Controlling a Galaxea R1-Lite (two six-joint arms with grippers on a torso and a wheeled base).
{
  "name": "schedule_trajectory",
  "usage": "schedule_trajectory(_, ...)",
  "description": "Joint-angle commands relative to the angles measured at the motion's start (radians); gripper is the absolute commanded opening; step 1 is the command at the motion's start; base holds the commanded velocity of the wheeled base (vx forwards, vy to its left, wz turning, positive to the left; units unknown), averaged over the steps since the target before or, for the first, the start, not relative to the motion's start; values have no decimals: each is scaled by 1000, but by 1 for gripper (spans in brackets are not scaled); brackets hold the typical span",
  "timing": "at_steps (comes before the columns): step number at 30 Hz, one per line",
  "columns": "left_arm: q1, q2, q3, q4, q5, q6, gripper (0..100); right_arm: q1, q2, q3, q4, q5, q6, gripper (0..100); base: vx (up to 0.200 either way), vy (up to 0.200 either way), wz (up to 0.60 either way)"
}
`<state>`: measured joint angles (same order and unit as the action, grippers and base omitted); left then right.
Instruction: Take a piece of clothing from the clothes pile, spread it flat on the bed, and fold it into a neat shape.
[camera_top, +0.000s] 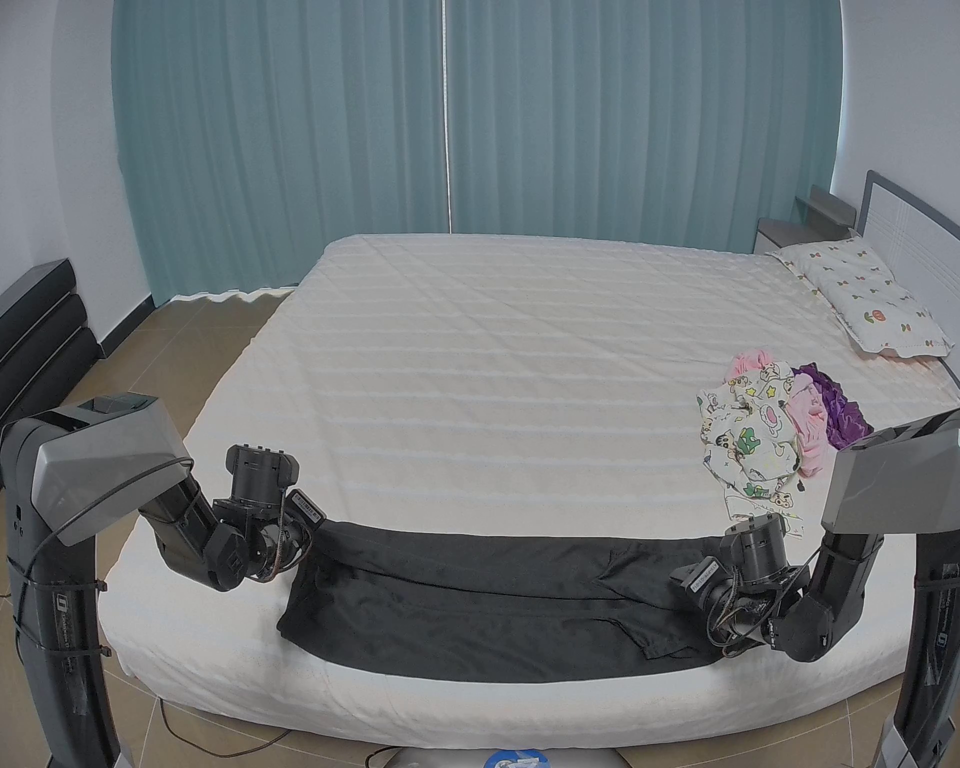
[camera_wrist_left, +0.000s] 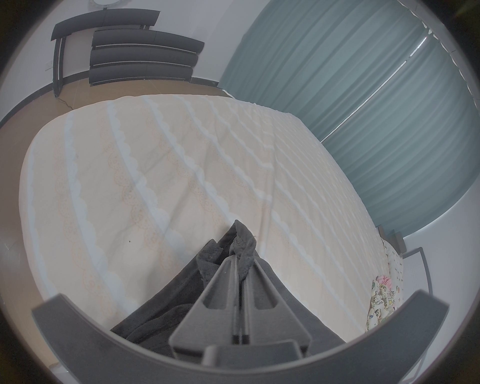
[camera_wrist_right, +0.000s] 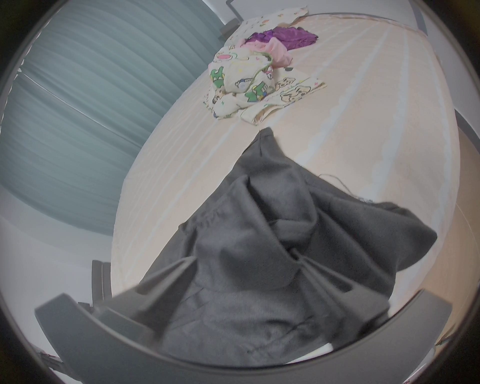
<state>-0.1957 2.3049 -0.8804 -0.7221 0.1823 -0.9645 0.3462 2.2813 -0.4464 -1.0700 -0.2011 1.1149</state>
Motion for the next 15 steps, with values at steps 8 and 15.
schedule_trajectory(8,-1,-4,0,0,2,0,0,4,-19,21,-5,-8,2,0,0,0,0)
schedule_trajectory(15,-1,-41,-12,0,-3,0,0,-64,-92,-23,-30,8,-3,0,0,0,0)
